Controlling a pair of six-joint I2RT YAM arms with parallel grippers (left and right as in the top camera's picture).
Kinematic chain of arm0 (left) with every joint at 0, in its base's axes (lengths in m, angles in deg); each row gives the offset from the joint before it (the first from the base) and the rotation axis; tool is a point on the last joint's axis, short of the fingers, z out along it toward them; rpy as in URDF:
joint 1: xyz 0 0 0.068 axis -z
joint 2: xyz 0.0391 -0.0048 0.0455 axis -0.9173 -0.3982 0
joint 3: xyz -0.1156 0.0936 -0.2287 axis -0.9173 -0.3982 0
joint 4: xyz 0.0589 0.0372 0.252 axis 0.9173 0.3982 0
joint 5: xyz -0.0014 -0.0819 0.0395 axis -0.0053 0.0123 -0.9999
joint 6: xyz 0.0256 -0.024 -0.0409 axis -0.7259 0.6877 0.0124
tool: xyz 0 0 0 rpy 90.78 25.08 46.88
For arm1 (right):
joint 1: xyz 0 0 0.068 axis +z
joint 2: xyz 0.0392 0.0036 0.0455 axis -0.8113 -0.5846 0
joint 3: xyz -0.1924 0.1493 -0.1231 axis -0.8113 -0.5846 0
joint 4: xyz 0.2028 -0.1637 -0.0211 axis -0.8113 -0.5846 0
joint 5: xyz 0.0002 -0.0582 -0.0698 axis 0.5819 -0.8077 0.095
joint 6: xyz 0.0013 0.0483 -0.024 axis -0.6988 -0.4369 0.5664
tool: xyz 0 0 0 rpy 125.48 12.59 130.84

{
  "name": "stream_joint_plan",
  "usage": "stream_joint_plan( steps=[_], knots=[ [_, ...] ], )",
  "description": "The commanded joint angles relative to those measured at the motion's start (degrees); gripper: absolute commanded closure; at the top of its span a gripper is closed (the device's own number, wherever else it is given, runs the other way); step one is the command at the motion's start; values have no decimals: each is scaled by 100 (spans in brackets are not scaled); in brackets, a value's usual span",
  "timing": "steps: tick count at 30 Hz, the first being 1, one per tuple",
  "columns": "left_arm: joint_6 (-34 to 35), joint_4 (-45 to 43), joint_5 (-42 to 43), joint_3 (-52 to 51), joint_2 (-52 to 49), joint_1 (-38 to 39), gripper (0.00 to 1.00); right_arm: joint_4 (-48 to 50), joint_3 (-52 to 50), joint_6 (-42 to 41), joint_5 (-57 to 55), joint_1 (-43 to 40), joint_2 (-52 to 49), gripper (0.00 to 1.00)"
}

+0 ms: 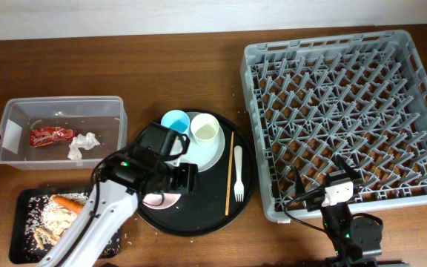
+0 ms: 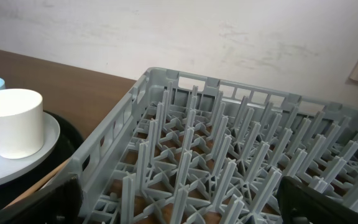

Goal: Sort waste into correct bins and load items into the dishwasher rack
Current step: 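Reach the left gripper to the blue cup on the white plate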

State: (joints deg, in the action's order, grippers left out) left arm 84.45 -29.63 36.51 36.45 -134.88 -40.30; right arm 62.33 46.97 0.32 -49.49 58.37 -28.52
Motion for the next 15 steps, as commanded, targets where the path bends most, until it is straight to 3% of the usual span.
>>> stream_joint_plan(
  steps=[1,15],
  knots=[
    [422,-122,-494,131,-44,339,33,-24,-31,-28,-11,-37,33,1],
    [501,-415,-774,131,-44,737,26,-24,-31,-28,-11,-37,33,1]
  ],
)
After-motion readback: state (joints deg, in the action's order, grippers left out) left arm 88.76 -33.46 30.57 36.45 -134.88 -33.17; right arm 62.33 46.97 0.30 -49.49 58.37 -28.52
